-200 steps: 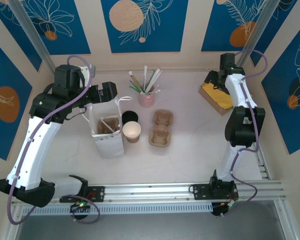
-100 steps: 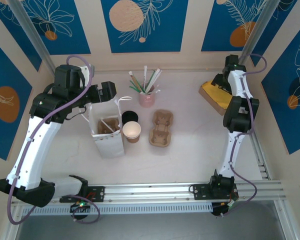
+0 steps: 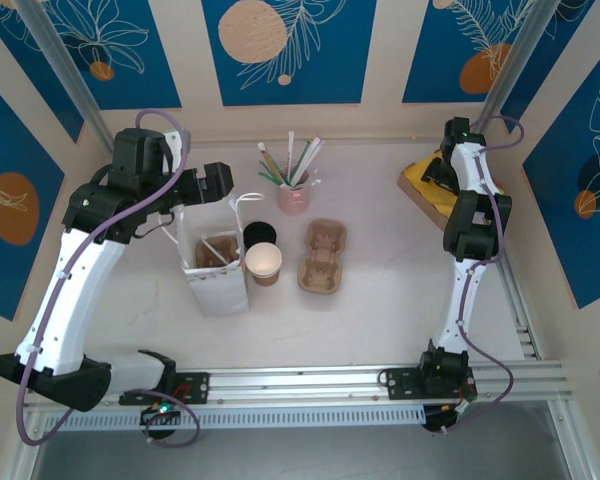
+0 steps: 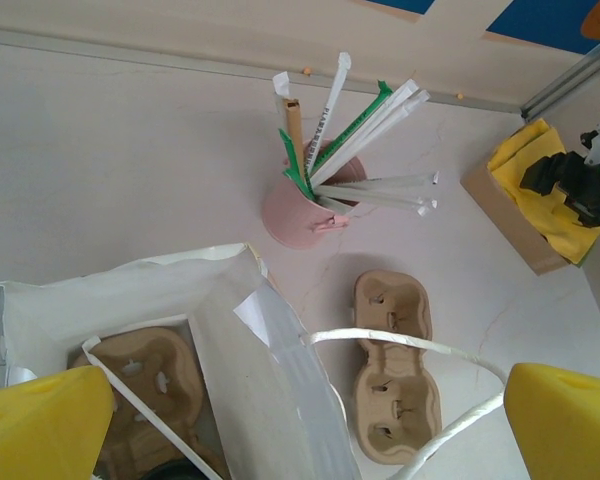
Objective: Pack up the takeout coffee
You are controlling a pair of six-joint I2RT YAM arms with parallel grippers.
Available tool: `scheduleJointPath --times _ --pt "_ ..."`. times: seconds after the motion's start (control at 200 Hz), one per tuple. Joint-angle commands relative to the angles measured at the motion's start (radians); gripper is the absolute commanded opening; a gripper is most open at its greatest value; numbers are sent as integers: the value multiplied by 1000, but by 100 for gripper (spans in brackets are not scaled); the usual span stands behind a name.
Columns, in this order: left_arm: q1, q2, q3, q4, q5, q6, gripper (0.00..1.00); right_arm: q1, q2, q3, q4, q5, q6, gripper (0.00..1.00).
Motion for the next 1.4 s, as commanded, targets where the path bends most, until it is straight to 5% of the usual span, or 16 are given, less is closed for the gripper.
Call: scheduleJointPath --times 0.0,0.245,0.315,0.465,0.7,1.11,1.395 --pt "-8 1 17 -7 -15 21 100 0 9 17 -36 -21 -11 61" --pt "-7 -13 1 -5 -23 32 100 0 -43 10 -38 -29 -3 43" --pt "-8 -19 -9 2 -26 34 100 -1 -61 10 -39 -34 -1 31" --pt "-7 -29 -17 3 -24 37 100 -1 -104 -11 -37 -30 6 29" --pt "-9 -47 -25 0 -30 42 100 2 -182 -51 -27 -32 18 0" --pt "-4 -114 -65 -1 -145 13 100 48 -455 -198 46 -161 59 0" --pt "-4 -167 -79 -24 -251 -41 100 125 -717 -364 180 -395 100 0"
